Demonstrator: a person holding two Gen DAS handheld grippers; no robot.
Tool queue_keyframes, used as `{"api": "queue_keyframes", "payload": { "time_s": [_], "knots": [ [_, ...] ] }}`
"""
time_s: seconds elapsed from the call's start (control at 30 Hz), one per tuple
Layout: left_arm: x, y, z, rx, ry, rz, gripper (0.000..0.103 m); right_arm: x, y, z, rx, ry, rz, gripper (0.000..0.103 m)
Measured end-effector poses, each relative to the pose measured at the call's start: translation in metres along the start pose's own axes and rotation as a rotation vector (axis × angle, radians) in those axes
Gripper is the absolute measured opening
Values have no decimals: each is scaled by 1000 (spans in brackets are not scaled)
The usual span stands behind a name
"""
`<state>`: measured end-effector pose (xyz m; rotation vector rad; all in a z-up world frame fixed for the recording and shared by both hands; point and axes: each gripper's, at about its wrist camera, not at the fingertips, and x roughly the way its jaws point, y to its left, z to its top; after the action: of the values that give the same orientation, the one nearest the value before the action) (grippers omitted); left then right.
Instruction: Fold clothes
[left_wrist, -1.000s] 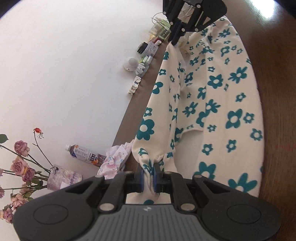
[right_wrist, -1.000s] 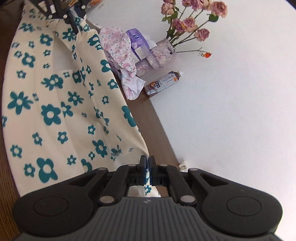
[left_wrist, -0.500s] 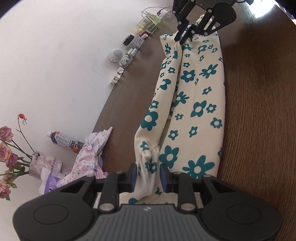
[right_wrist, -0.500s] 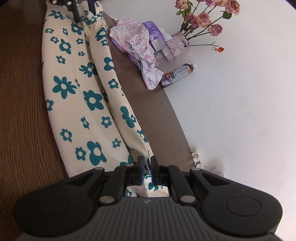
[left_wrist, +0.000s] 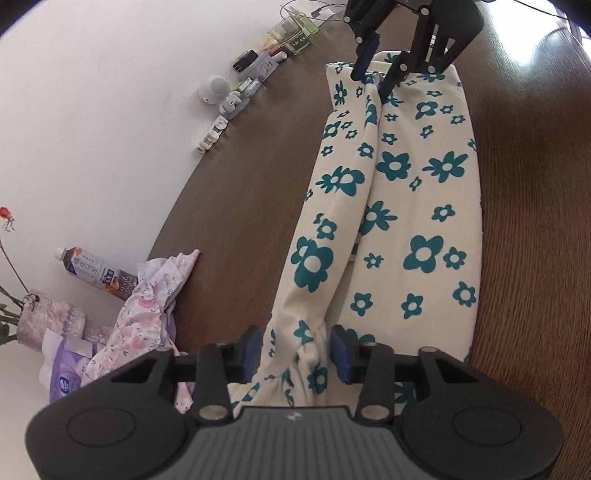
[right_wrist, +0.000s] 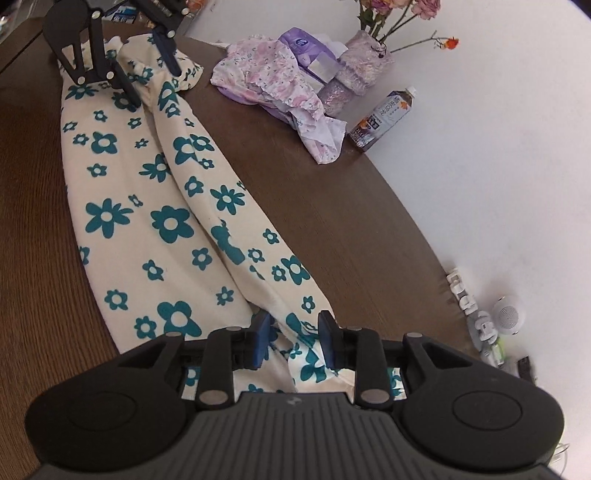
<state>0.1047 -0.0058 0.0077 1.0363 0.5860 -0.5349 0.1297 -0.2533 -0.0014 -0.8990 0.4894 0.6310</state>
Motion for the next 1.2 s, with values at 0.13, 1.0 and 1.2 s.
{"api": "queue_keyframes", "payload": {
  "time_s": [0.13, 1.0, 1.2],
  "knots": [
    [3, 3, 2, 20, -1, 10, 10, 12, -8, 2, 27, 21, 40, 5],
    [7, -56, -34, 501, -50, 298, 13, 14, 57, -9, -260, 25, -256, 3],
    [6, -64, -37, 496, -39, 280, 14, 16, 59, -10, -265, 35, -245, 4]
  ]
}}
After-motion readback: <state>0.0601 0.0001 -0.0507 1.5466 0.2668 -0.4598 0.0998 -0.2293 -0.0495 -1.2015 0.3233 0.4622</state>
